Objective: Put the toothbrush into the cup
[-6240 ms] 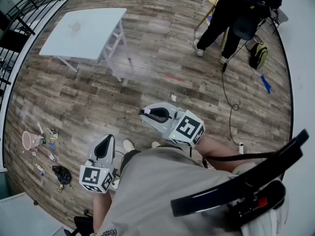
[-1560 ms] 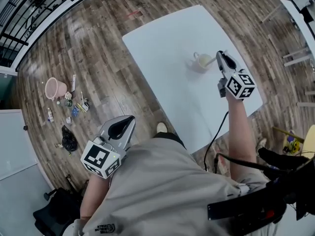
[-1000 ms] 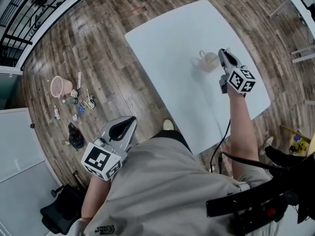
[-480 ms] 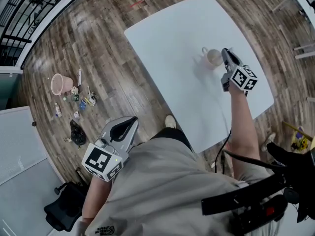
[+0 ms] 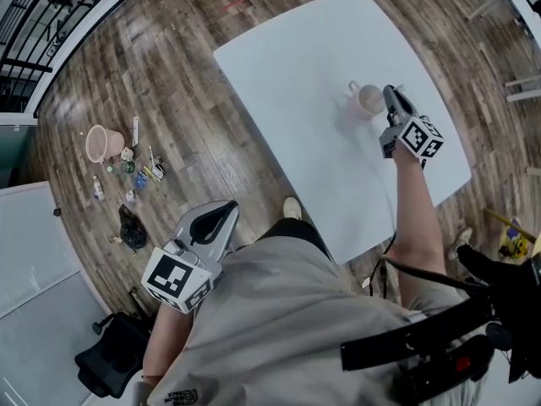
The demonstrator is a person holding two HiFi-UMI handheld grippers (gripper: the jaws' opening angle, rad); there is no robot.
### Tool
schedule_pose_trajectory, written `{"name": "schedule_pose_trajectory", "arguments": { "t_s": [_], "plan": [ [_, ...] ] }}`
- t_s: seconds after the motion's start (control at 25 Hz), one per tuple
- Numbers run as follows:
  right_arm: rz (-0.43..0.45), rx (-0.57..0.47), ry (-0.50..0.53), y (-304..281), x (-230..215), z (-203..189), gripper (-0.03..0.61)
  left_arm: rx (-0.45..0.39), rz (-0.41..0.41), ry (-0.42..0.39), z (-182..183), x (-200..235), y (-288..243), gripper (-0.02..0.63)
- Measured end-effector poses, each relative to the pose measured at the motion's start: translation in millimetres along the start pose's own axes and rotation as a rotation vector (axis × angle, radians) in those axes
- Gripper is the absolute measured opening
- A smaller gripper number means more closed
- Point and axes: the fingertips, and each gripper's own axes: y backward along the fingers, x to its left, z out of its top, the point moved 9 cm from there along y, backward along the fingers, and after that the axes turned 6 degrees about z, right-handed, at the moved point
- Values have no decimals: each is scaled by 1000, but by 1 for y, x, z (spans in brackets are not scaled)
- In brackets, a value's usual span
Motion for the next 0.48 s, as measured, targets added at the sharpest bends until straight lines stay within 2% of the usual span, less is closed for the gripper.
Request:
{"name": "schedule_pose_trajectory", "arguments": {
  "t_s": [0.48],
  "plan": [
    [-5,-24,-15,-1,-2,-2,26,-31,3,-3,-3,4,4,2]
  ]
}}
